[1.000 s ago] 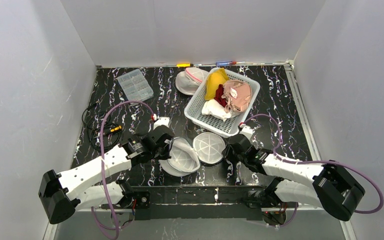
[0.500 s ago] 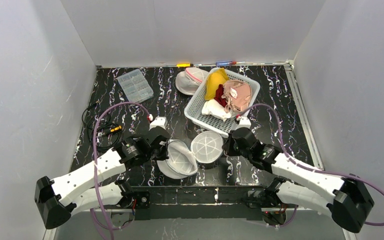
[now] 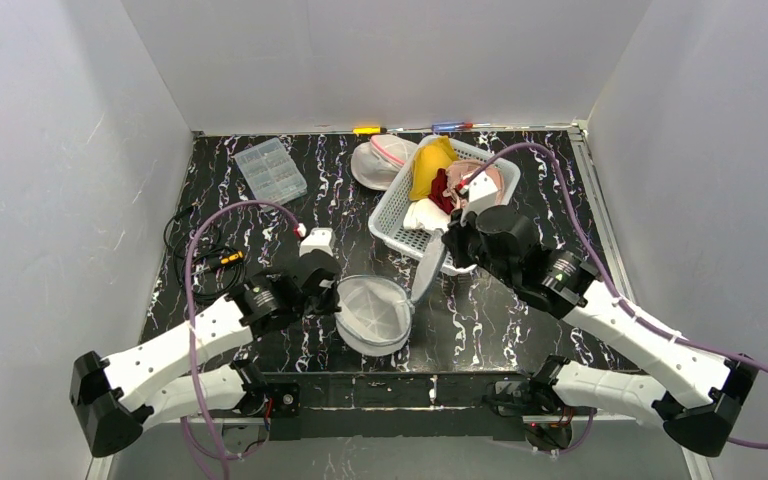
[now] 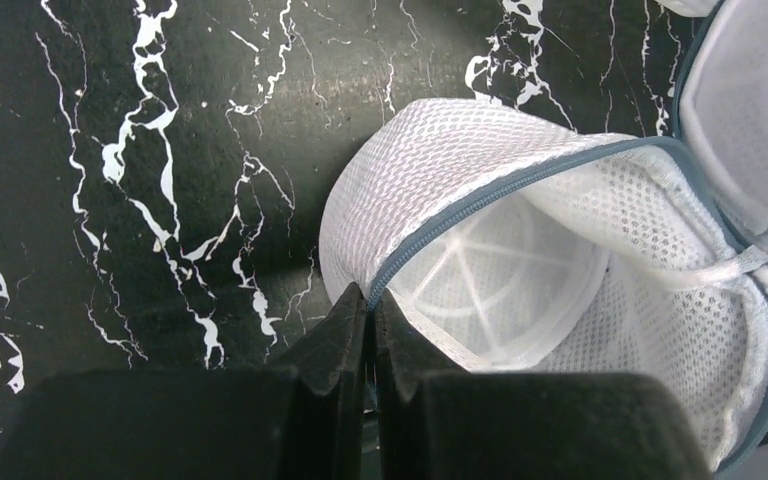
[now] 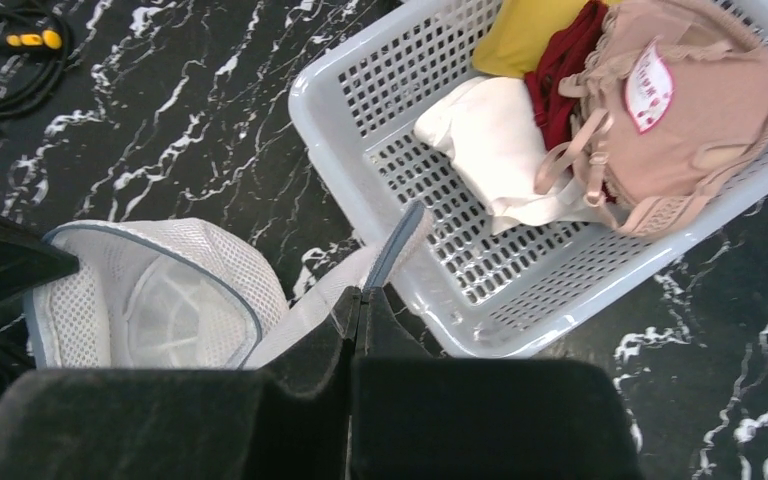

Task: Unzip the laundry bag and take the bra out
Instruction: Close the laundry bag at the center of the board.

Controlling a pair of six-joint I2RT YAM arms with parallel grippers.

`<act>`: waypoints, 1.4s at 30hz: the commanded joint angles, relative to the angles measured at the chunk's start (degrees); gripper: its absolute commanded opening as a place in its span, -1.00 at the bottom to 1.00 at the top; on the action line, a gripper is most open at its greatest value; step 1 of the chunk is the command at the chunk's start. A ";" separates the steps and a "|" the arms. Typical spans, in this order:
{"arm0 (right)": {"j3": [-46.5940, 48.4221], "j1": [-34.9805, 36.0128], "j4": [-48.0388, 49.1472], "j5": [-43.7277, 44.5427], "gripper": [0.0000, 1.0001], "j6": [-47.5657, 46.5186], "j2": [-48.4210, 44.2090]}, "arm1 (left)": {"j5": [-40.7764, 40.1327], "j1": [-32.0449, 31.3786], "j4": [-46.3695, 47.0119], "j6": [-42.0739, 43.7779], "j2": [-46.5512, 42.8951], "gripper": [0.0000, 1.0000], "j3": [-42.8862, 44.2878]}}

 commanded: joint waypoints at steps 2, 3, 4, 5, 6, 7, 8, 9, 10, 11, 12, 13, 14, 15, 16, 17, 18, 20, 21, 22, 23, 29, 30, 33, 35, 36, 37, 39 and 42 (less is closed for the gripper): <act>5.74 2.20 -0.84 5.63 -0.97 -8.31 2.79 | -2.26 -0.04 3.78 1.50 5.49 -1.00 4.88; 6.24 3.39 -0.48 5.88 -0.97 -9.14 3.27 | -2.09 -0.06 4.53 1.51 6.83 -1.00 5.52; 6.55 4.62 -0.07 6.47 -0.97 -9.94 3.78 | -1.84 -0.02 5.01 1.51 7.76 -1.00 6.26; 6.61 6.07 0.57 7.09 -0.97 -10.76 4.09 | -1.82 0.04 5.22 1.44 8.75 -1.00 6.94; 6.47 7.46 1.31 7.55 -0.97 -11.54 4.39 | -1.94 0.06 5.00 0.98 9.68 -1.00 7.70; 6.05 9.04 2.15 7.92 -0.97 -12.13 4.56 | -2.17 0.06 4.44 0.60 10.47 -1.00 8.46; 5.34 10.62 3.23 8.15 -0.97 -12.53 4.60 | -2.38 0.06 4.01 0.07 11.17 -1.00 8.73; 4.55 12.10 4.40 8.31 -0.97 -12.96 4.64 | -2.54 0.05 3.55 -0.45 11.60 -1.00 8.89; 3.85 13.60 5.38 8.78 -0.97 -13.34 4.86 | -2.66 0.06 3.15 -1.01 11.91 -1.00 8.84; 3.35 15.07 6.09 9.46 -0.97 -13.70 5.06 | -2.80 0.04 2.67 -1.59 12.02 -1.00 8.70; 3.03 16.72 6.34 9.93 -0.97 -14.20 5.35 | -2.97 0.13 2.10 -2.29 12.01 -1.00 8.48; 2.70 18.26 6.66 10.57 -0.97 -14.63 5.43 | -3.16 0.10 1.42 -2.94 11.82 -1.00 8.21; 1.93 19.83 7.44 11.10 -0.97 -15.32 5.23 | -3.43 0.13 0.77 -3.51 11.54 -1.00 7.90; 1.14 21.32 8.35 11.46 -0.97 -15.45 4.99 | -3.61 0.13 0.27 -4.18 10.97 -1.00 7.49; 0.37 22.37 9.06 11.71 -0.97 -15.46 4.70 | -3.71 0.12 -0.24 -4.75 10.34 -1.00 7.08; -0.88 23.42 10.12 11.92 -0.97 -15.46 4.43 | -3.76 0.15 -0.59 -5.45 9.67 -1.00 6.53; -1.79 24.13 10.81 12.07 -0.97 -16.58 4.02 | -3.71 0.13 -0.79 -6.03 8.88 -1.00 6.08; -3.54 25.60 12.16 11.64 -0.97 -17.54 3.32 | -3.16 0.12 -1.15 -7.06 7.41 -0.98 5.16; -4.47 26.25 12.90 11.20 -0.97 -17.97 2.96 | -2.69 0.10 -1.28 -7.51 6.83 -0.95 4.79; -5.27 26.93 13.65 10.75 -0.97 -18.39 2.69 | -2.30 0.10 -1.42 -7.85 6.12 -0.92 4.52; -6.01 27.45 14.28 10.45 -0.97 -18.59 2.55 | -1.91 0.12 -1.83 -8.27 5.64 -0.88 4.37; -9.05 29.24 16.50 10.76 -0.97 -19.10 2.37 | 0.58 0.08 -3.58 -10.50 1.05 -0.28 3.20; -9.26 29.43 16.66 11.05 -0.97 -19.26 2.60 | 1.08 0.06 -3.81 -10.77 0.16 -0.18 3.12; -9.55 30.08 17.06 12.19 -0.97 -19.85 2.71 | 2.31 0.14 -4.86 -11.41 -2.06 0.01 4.13; -9.63 30.44 17.37 12.95 -0.97 -20.50 2.64 | 3.85 0.14 -5.29 -11.73 -2.93 0.04 5.47; -9.65 30.50 17.37 13.20 -0.97 -20.83 2.58 | 4.68 0.12 -5.41 -12.08 -3.22 0.06 6.27; -9.65 30.66 17.43 13.44 -0.97 -21.15 2.39 | 5.58 0.15 -5.28 -12.36 -3.42 0.07 7.26; -9.65 30.92 17.45 13.86 -0.97 -21.71 2.15 | 7.39 0.13 -4.79 -13.25 -3.38 0.11 9.09; -9.78 31.27 17.41 14.13 -0.97 -22.54 1.63 | 8.76 0.15 -4.59 -16.68 -1.93 0.27 12.08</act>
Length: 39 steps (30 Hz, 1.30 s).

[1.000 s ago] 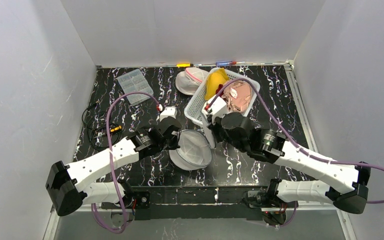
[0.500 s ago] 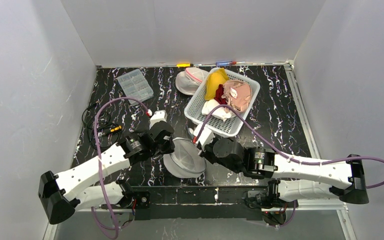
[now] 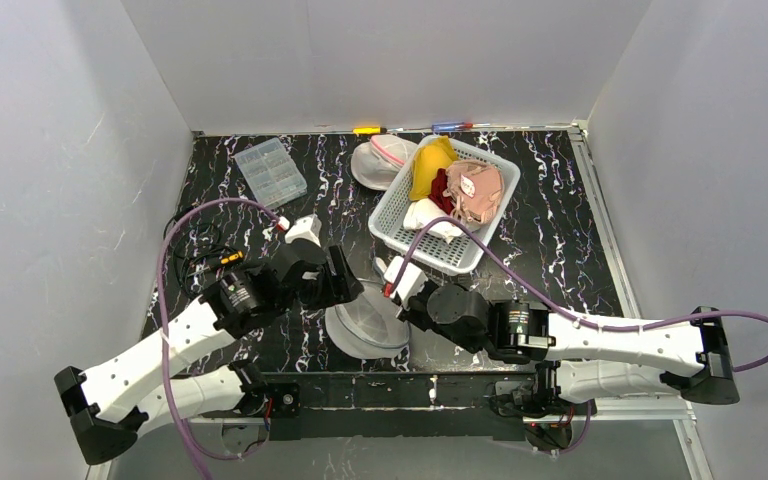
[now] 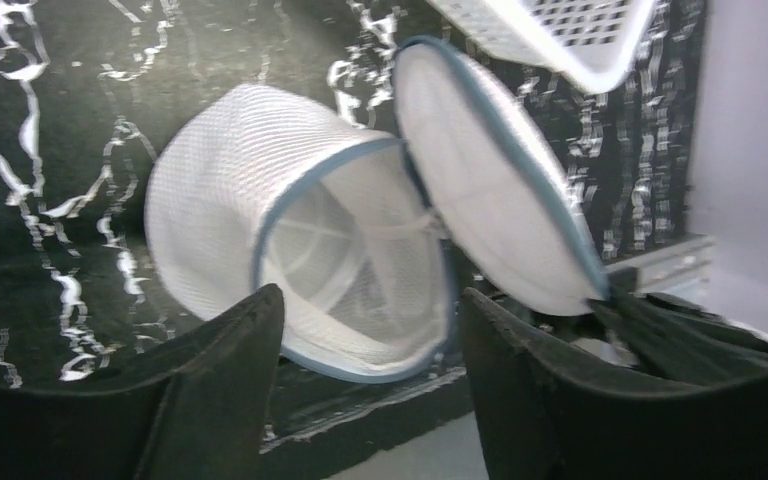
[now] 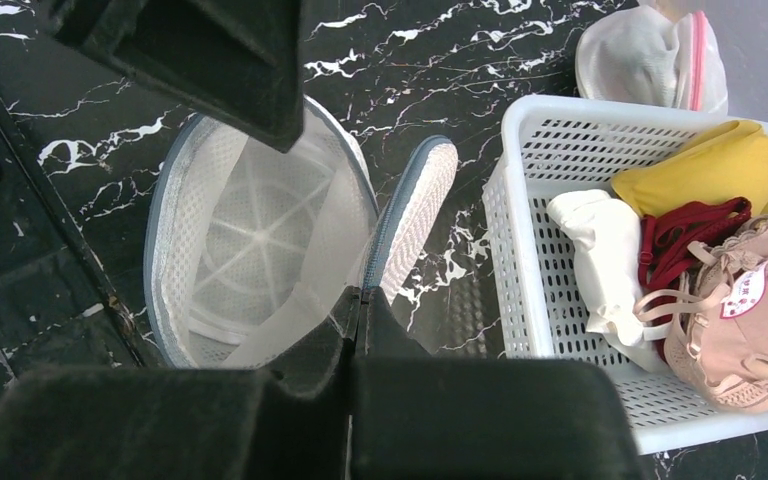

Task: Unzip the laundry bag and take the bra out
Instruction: Close the laundry bag at the center of the board.

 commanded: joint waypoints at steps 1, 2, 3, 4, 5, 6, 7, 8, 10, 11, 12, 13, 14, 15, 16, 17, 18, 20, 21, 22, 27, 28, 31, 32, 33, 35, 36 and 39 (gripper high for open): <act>-0.43 0.81 3.37 2.14 -0.97 -2.26 -1.84 | 3.27 0.12 -0.11 -5.63 1.38 0.33 5.54; -0.46 0.90 3.48 2.20 -0.97 -2.54 -1.92 | 3.96 0.13 0.66 -7.06 2.22 0.36 6.17; -0.45 1.03 3.45 2.10 -0.97 -2.79 -1.98 | 4.58 0.15 1.50 -8.30 3.21 0.43 6.48; -0.45 1.14 3.57 2.14 -0.97 -3.05 -1.91 | 4.88 0.23 2.01 -9.42 4.81 0.46 7.25; -0.45 1.16 3.56 2.20 -0.97 -3.24 -1.84 | 4.97 0.28 1.96 -10.51 6.11 0.47 7.91; -0.37 1.33 3.61 2.28 -0.97 -3.40 -1.76 | 4.99 0.48 1.66 -11.32 7.42 0.48 8.64; -0.36 1.39 3.65 2.32 -0.97 -3.57 -1.82 | 5.05 0.76 1.18 -12.19 8.44 0.48 9.28; -0.32 1.55 3.70 2.38 -0.97 -3.63 -1.75 | 5.16 1.19 1.06 -13.12 9.19 0.48 9.69; -0.28 1.85 3.76 2.55 -0.97 -3.94 -1.66 | 5.98 2.18 2.38 -14.81 9.78 0.48 9.44; -0.27 1.96 3.73 2.66 -0.97 -4.03 -1.72 | 6.30 2.68 3.10 -15.37 9.97 0.48 9.07; -0.27 2.08 3.74 2.79 -0.97 -4.21 -1.69 | 6.69 3.27 4.03 -15.62 10.21 0.48 8.83; -0.27 2.27 3.69 2.82 -0.97 -4.29 -1.72 | 7.11 3.86 4.45 -15.84 10.59 0.48 8.68; -0.27 2.44 3.68 2.88 -0.97 -4.42 -1.82 | 7.70 4.37 4.29 -15.97 11.24 0.48 8.76; -0.30 2.58 3.76 2.93 -0.97 -4.48 -1.81 | 8.15 4.90 4.15 -15.86 11.86 0.46 8.90; -0.35 2.65 3.81 2.95 -0.97 -4.56 -1.83 | 8.46 5.23 4.20 -15.76 12.49 0.42 8.92; -0.43 2.71 3.79 2.95 -0.97 -4.59 -1.82 | 8.66 5.38 4.56 -15.61 12.98 0.36 8.67; -0.45 2.88 3.83 2.96 -0.97 -4.62 -1.73 | 8.95 5.51 5.37 -15.41 13.28 0.28 8.41; -0.54 3.12 3.82 2.99 -0.97 -4.53 -1.71 | 9.74 5.72 7.14 -14.89 13.46 0.03 7.43; -0.54 3.25 3.88 2.98 -0.97 -4.46 -1.70 | 10.04 5.83 8.01 -14.52 13.47 -0.13 6.91; -0.54 3.37 3.83 2.83 -0.97 -4.33 -1.69 | 10.31 5.93 8.74 -14.12 13.46 -0.29 6.43; -0.39 3.93 3.84 2.12 -0.97 -3.67 -2.18 | 9.99 5.96 9.39 -12.45 13.23 -0.95 5.61; -0.30 3.88 3.69 2.08 -0.97 -3.32 -2.32 | 9.96 6.03 9.38 -12.02 12.98 -1.00 5.51; -0.57 3.93 3.82 2.32 -0.67 -0.73 -3.19 | 9.62 6.07 9.92 -10.68 11.56 -1.00 4.44; -0.78 3.88 4.16 2.57 -0.34 0.82 -3.55 | 9.45 6.11 10.26 -10.08 10.76 -1.00 3.94; -1.10 3.90 4.77 3.10 -0.05 2.28 -4.01 | 9.30 6.05 10.75 -9.46 9.91 -1.00 3.33; -1.84 3.89 5.78 4.69 0.43 6.61 -5.15 | 9.42 6.10 12.05 -7.89 7.92 -1.00 1.95; -2.06 3.89 5.99 5.52 0.56 9.30 -5.67 | 9.66 6.05 12.86 -7.21 6.94 -1.00 0.99; -2.69 3.89 5.91 8.42 0.82 15.88 -6.75 | 11.34 6.09 17.04 -5.26 3.74 -1.00 -3.04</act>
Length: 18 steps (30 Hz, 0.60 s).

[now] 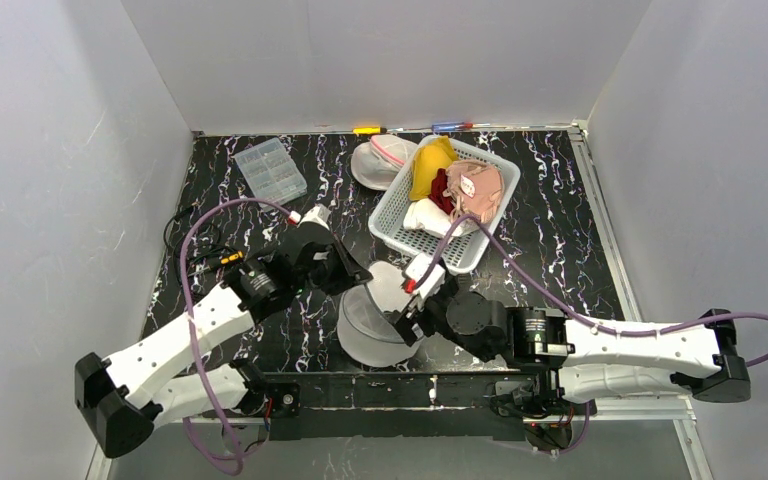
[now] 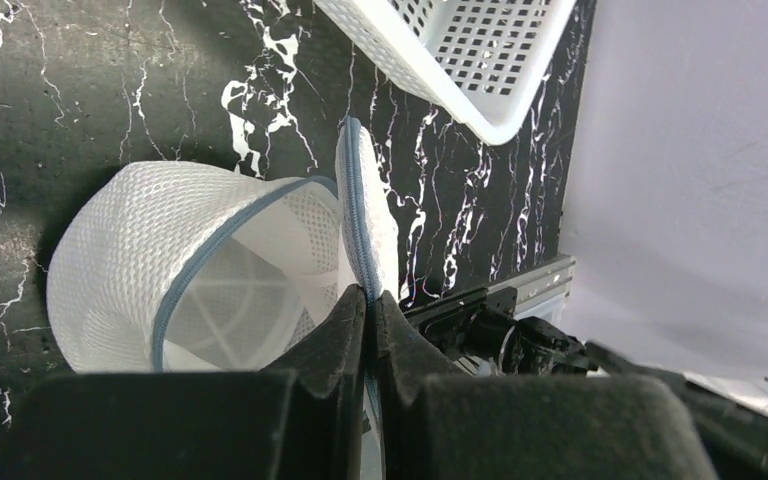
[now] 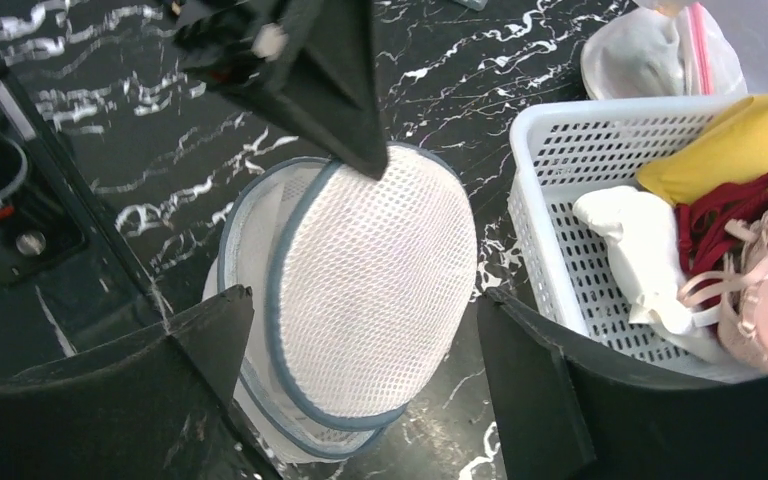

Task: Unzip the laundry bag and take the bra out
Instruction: Close the laundry bag at the center of the board.

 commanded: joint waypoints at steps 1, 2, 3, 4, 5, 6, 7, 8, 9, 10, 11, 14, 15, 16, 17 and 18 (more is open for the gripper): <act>-0.99 0.25 3.17 6.33 0.84 12.75 -2.25 | 1.52 0.32 5.17 4.47 -5.16 -1.00 -5.00; -1.25 0.24 2.69 7.62 0.85 14.99 -2.49 | 1.94 0.27 5.98 4.80 -6.08 -1.00 -6.29; -1.70 0.08 2.31 8.45 0.85 17.75 -2.81 | 2.17 0.26 6.79 5.08 -7.09 -1.00 -7.82; -2.38 -0.19 2.08 8.93 0.85 20.28 -3.28 | 2.34 0.25 7.58 5.28 -8.01 -1.00 -9.13; -3.18 -0.57 2.05 9.12 0.86 22.77 -3.90 | 2.45 0.26 8.36 5.52 -9.56 -1.00 -10.58; -4.31 -1.14 2.23 8.86 0.85 25.52 -4.72 | 2.54 0.25 9.21 5.92 -10.46 -1.00 -11.99; -5.34 -1.89 2.33 8.34 0.85 27.85 -5.61 | 2.44 0.25 9.83 6.09 -12.17 -1.00 -13.34; -6.49 -2.81 2.46 7.59 0.85 30.64 -6.44 | 2.13 0.26 10.22 6.18 -13.45 -1.00 -14.58; -7.69 -3.85 2.72 6.28 0.84 33.44 -7.29 | 1.84 0.25 10.81 6.40 -14.69 -1.00 -15.68; -9.49 -5.81 3.35 4.28 0.82 36.77 -8.14 | 1.74 0.25 11.29 6.49 -15.82 -1.00 -16.85; -11.19 -7.56 4.51 1.81 0.80 39.01 -9.13 | 1.62 0.30 11.54 6.71 -16.88 -1.00 -18.07; -15.76 -12.83 7.34 -6.99 0.74 44.41 -10.70 | 1.28 0.36 11.73 7.24 -19.03 -1.00 -19.99; -17.20 -14.18 8.43 -9.47 0.72 45.66 -11.20 | 1.11 0.38 11.45 7.32 -19.82 -1.00 -20.39; -18.76 -15.10 9.72 -11.27 0.71 46.69 -11.68 | 1.01 0.29 11.38 7.53 -20.25 -1.00 -20.85; -20.14 -15.66 11.31 -12.69 0.71 47.47 -12.16 | 1.00 0.39 11.22 7.76 -20.85 -1.00 -21.25; -21.43 -15.89 12.59 -13.68 0.70 47.92 -12.40 | 0.84 0.37 10.98 7.89 -21.64 -1.00 -21.63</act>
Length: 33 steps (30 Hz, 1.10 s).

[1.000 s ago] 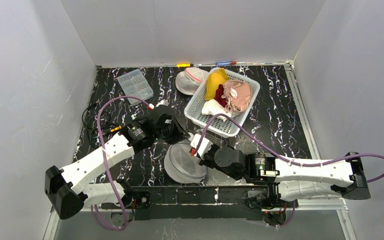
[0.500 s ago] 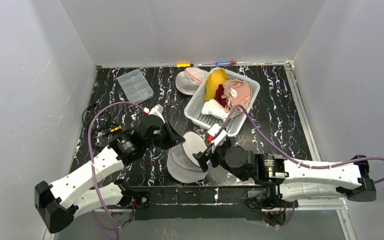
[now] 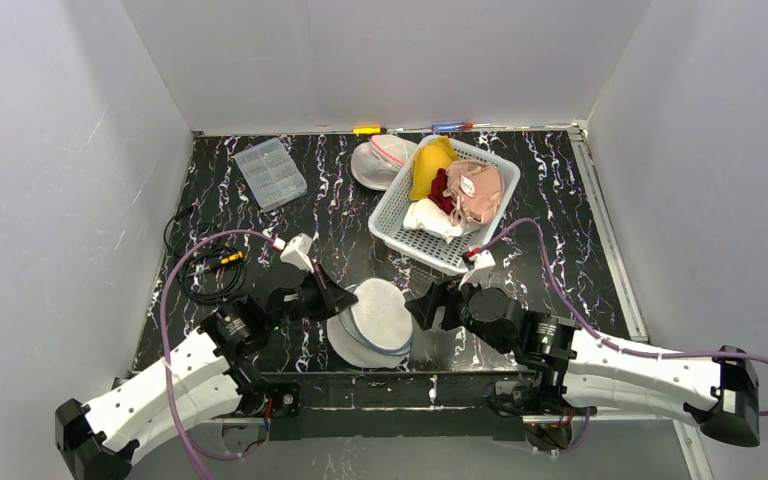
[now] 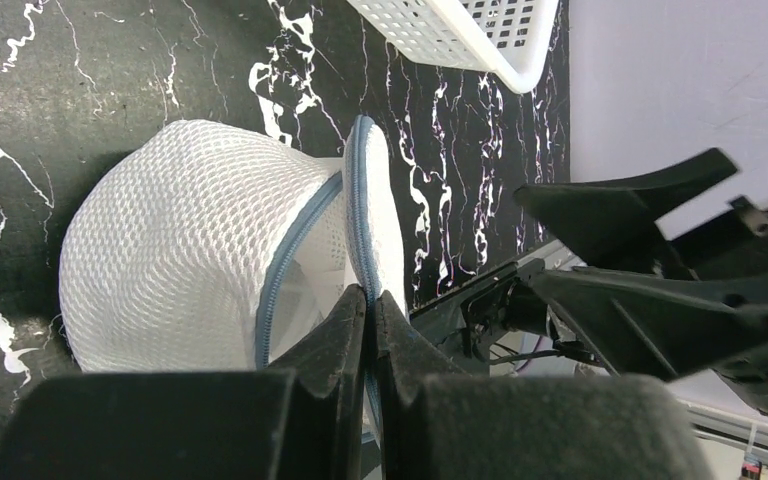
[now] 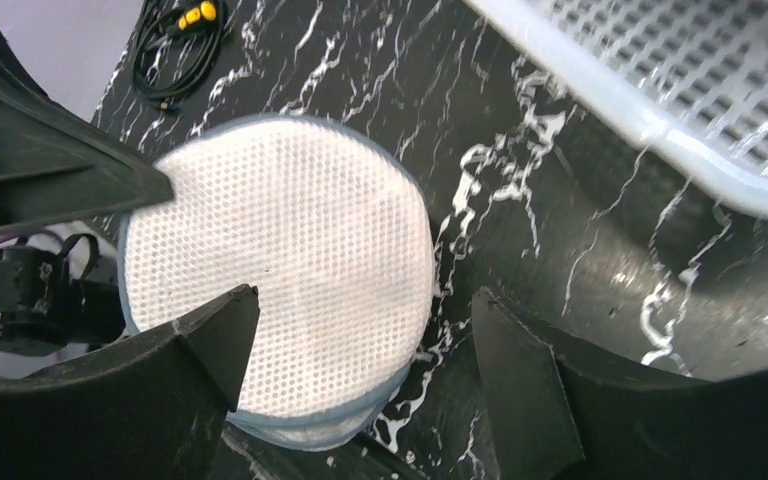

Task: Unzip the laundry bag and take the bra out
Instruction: Close the laundry bag at the center of the board.

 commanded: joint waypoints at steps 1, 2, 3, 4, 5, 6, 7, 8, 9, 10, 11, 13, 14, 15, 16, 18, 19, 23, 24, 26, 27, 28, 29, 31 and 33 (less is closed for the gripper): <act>-4.88 -1.86 8.90 -9.52 0.70 8.16 -1.81 | -1.16 0.32 0.33 1.77 -3.04 -1.00 -1.67; -5.73 -1.83 9.63 -9.79 0.71 8.44 -1.75 | -1.49 0.36 -0.01 1.91 -3.66 -1.00 -1.94; -6.58 -1.88 10.30 -9.84 0.71 8.80 -1.53 | -1.86 0.36 -0.43 2.14 -4.21 -1.00 -2.17; -7.41 -1.83 10.90 -9.85 0.71 9.18 -1.27 | -2.31 0.32 -0.97 2.47 -4.70 -1.00 -2.28; -8.16 -1.81 11.72 -9.98 0.70 9.61 -0.96 | -2.59 0.36 -1.59 2.83 -5.04 -1.00 -2.23; -9.09 -1.85 12.77 -10.08 0.70 10.07 -0.60 | -2.87 0.32 -2.25 3.12 -5.33 -1.00 -2.23; -9.87 -1.89 13.58 -10.12 0.70 10.56 -0.12 | -3.13 0.32 -2.80 3.46 -5.68 -1.00 -2.21; -10.73 -2.03 14.31 -10.28 0.68 11.13 0.33 | -3.29 0.34 -3.43 3.77 -6.01 -1.00 -2.25; -11.30 -2.13 15.17 -10.59 0.68 11.59 0.96 | -3.64 0.33 -4.04 3.97 -6.34 -1.00 -2.34; -11.71 -2.38 16.18 -10.86 0.67 11.85 1.69 | -3.96 0.32 -4.51 4.21 -6.64 -1.00 -2.42; -12.18 -2.52 17.44 -11.43 0.66 12.17 2.42 | -4.19 0.33 -4.83 4.43 -6.93 -1.00 -2.65; -12.65 -2.83 20.35 -12.69 0.65 12.72 4.10 | -4.46 0.32 -5.31 4.77 -7.19 -1.00 -3.21; -12.60 -3.00 21.47 -13.17 0.64 12.87 5.42 | -4.51 0.31 -5.48 4.80 -7.24 -1.00 -3.45; -12.43 -3.03 22.31 -13.49 0.63 13.08 6.86 | -4.52 0.33 -5.47 4.81 -7.26 -1.00 -3.71; -12.32 -3.16 23.30 -13.93 0.63 13.22 8.29 | -4.46 0.34 -5.33 4.71 -7.29 -1.00 -3.89; -12.11 -3.40 25.88 -14.59 0.63 13.64 11.57 | -4.11 0.36 -4.97 4.60 -7.38 -1.00 -4.05; -11.97 -3.58 26.83 -14.96 0.62 14.02 12.91 | -3.94 0.33 -4.81 4.50 -7.38 -1.00 -4.06; -12.86 -5.15 31.13 -16.10 0.58 16.55 15.82 | -4.03 0.37 -5.64 4.62 -7.55 -1.00 -3.43; -13.34 -5.65 32.29 -16.56 0.57 17.36 16.18 | -4.33 0.34 -6.29 4.70 -7.74 -1.00 -3.18; -14.73 -6.35 34.62 -17.83 0.57 18.67 16.84 | -5.42 0.31 -8.04 4.93 -8.45 -1.00 -2.61; -15.48 -6.70 36.31 -18.63 0.58 19.38 17.36 | -6.27 0.32 -8.90 5.01 -9.08 -1.00 -2.42; -16.12 -6.97 38.07 -19.47 0.59 19.91 18.02 | -6.89 0.37 -9.49 4.91 -9.92 -1.00 -2.43; -16.56 -7.14 40.04 -20.35 0.61 20.39 18.78 | -7.49 0.37 -9.68 4.87 -10.85 -1.00 -2.39; -17.17 -7.29 43.09 -21.39 0.64 20.92 20.01 | -7.74 0.33 -8.78 4.55 -12.51 -1.00 -2.18; -17.90 -7.47 46.97 -21.94 0.66 21.80 20.81 | -6.51 0.32 -6.56 3.90 -13.52 -1.00 -1.81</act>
